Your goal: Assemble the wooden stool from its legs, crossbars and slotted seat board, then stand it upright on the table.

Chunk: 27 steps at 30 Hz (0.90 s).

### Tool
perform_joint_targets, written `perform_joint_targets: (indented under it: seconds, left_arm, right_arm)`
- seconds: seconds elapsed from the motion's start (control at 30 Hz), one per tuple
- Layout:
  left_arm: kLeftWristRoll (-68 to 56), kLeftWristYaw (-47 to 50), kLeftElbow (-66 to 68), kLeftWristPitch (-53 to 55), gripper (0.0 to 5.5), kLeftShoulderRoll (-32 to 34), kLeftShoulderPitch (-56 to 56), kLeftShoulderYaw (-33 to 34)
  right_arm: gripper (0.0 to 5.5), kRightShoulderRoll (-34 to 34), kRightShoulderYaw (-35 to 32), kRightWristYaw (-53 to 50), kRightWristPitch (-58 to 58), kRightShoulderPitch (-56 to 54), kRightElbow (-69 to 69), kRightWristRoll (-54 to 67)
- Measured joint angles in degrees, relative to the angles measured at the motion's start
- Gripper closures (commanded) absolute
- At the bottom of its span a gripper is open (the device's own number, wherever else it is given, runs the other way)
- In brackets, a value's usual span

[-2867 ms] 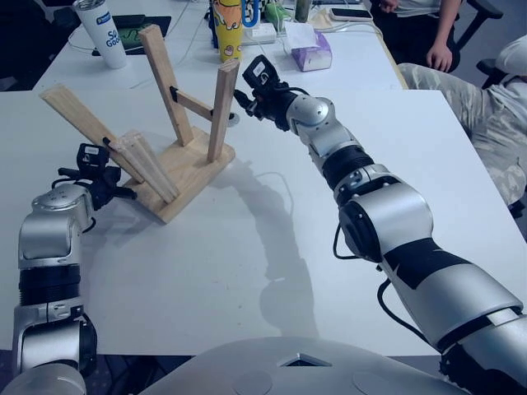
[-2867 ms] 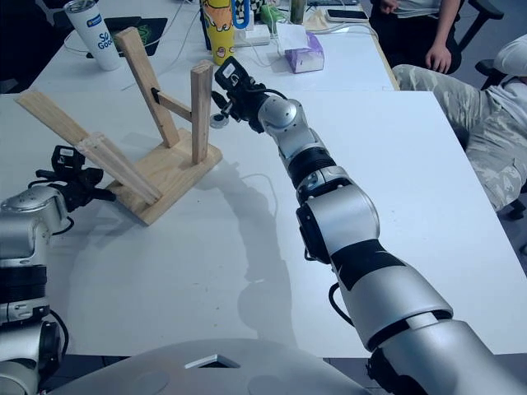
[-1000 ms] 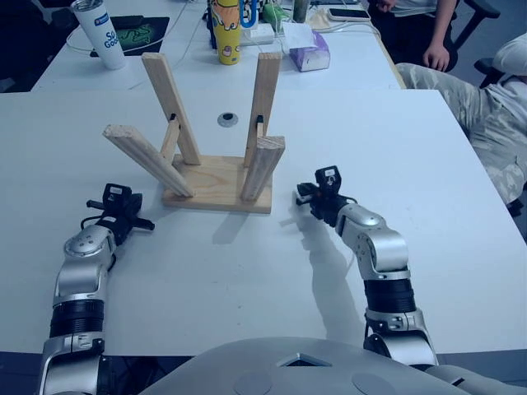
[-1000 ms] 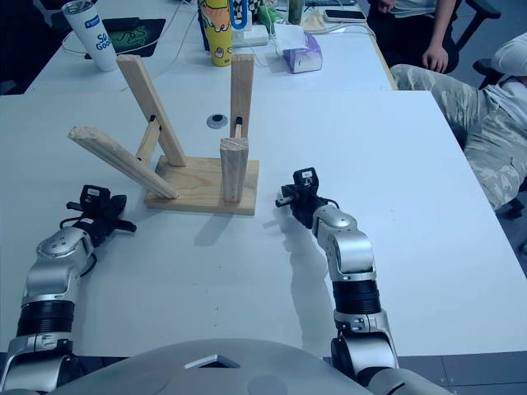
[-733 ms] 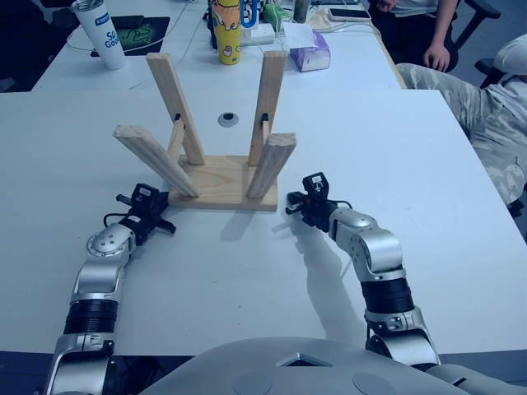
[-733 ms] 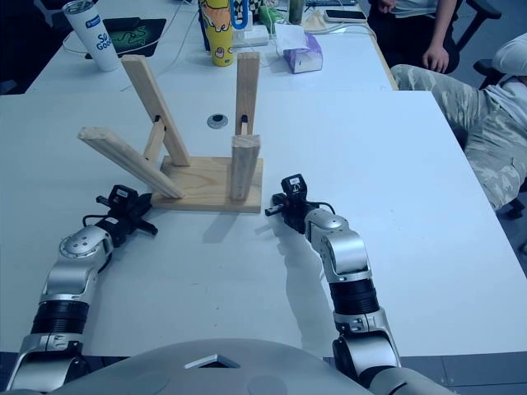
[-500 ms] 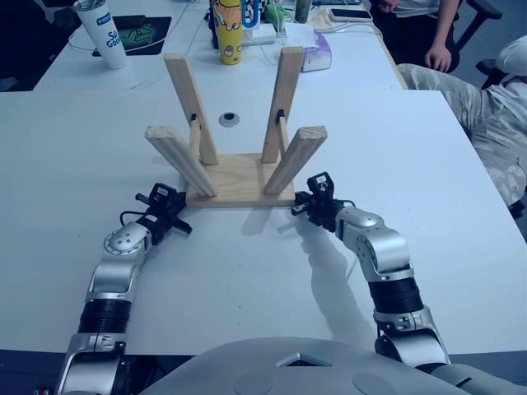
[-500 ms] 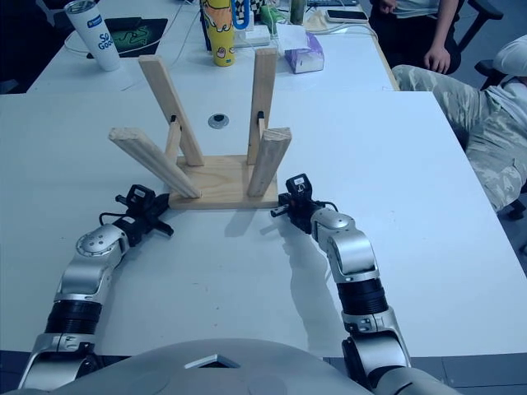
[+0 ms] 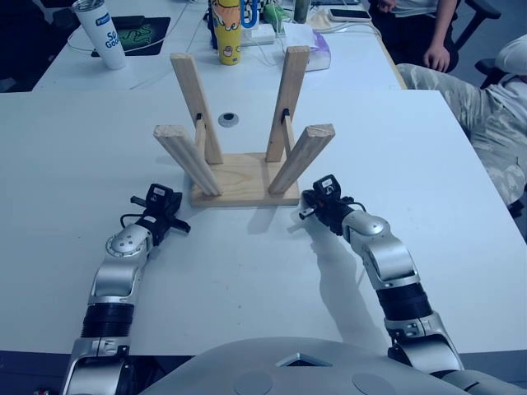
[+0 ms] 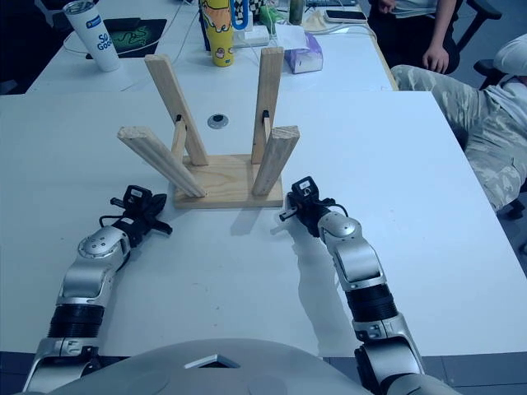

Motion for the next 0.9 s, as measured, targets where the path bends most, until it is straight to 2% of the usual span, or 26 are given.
perform_joint_targets:
  seconds: [0.37, 0.9]
  left_arm:
    - [-0.15, -0.40, -6.33, 8.26, 5.50, 0.32, -0.04, -1.66]
    - [-0.27, -0.33, -19.86, 16.38, 5.50, 2.20, -6.93, 2.21]
  right_arm:
    - [5.49, 0.47, 0.19, 2.21, -1.31, 0.13, -0.63, 0.77]
    - [5.49, 1.81, -7.66, 2.12, 2.26, -5.72, -10.01, 7.40]
